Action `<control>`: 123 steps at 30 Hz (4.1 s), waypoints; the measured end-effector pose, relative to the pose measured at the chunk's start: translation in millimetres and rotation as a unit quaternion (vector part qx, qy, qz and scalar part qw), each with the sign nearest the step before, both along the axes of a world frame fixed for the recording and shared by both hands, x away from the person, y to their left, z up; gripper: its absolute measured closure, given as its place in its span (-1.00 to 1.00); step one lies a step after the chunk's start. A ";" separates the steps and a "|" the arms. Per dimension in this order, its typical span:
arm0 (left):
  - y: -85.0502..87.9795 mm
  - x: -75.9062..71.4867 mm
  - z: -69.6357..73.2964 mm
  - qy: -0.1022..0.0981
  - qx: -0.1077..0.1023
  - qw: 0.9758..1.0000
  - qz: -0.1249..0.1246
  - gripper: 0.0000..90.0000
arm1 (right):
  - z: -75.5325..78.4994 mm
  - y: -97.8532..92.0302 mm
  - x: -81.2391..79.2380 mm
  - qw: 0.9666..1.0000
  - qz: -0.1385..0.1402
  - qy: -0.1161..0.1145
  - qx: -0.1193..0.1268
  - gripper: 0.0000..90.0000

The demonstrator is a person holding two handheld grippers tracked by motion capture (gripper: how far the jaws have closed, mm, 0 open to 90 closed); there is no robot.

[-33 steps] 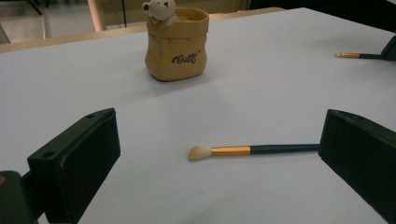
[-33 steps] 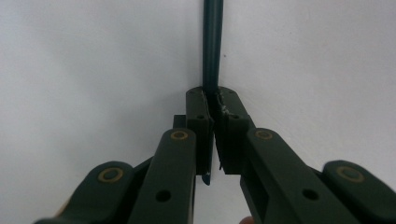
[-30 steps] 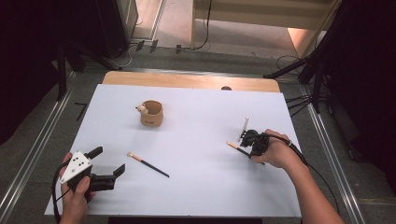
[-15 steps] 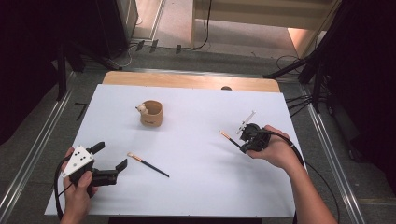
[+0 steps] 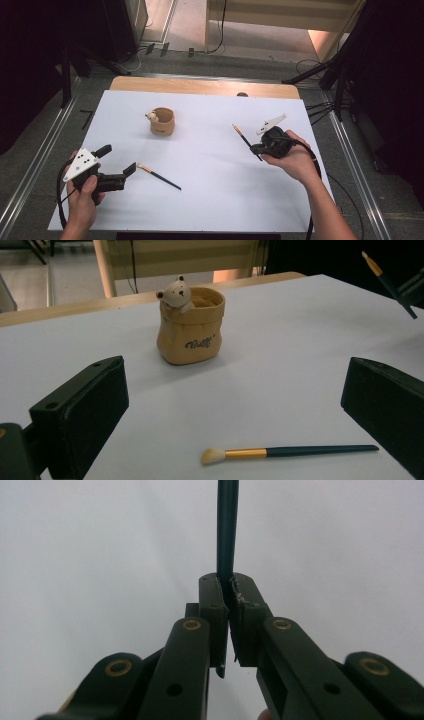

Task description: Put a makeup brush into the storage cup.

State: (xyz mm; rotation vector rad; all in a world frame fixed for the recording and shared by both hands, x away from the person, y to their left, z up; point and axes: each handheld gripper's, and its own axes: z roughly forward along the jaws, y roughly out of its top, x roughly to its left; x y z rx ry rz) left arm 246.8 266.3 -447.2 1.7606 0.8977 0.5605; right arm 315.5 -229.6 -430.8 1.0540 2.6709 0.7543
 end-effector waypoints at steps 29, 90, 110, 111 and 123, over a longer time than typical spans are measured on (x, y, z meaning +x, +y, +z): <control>-60.3 33.9 31.3 0.008 -0.014 0.995 -0.095 -1.00 | 11.2 20.8 -13.4 0.972 -0.001 -0.127 0.196 0.92; -142.8 48.6 58.2 0.015 -0.093 0.988 -0.126 0.26 | -0.8 112.6 -28.8 0.946 0.067 -0.138 0.285 0.91; -139.7 56.7 59.8 0.050 -0.125 0.975 -0.179 0.89 | -2.1 118.2 -28.3 0.941 0.076 -0.130 0.302 -0.22; -139.7 56.6 60.5 0.049 -0.121 0.976 -0.175 0.89 | -1.5 118.6 -29.1 0.944 0.073 -0.133 0.294 -0.52; -130.6 61.5 63.2 0.039 -0.115 0.980 -0.159 0.90 | -2.7 94.3 -38.4 0.933 0.059 -0.174 0.310 -1.00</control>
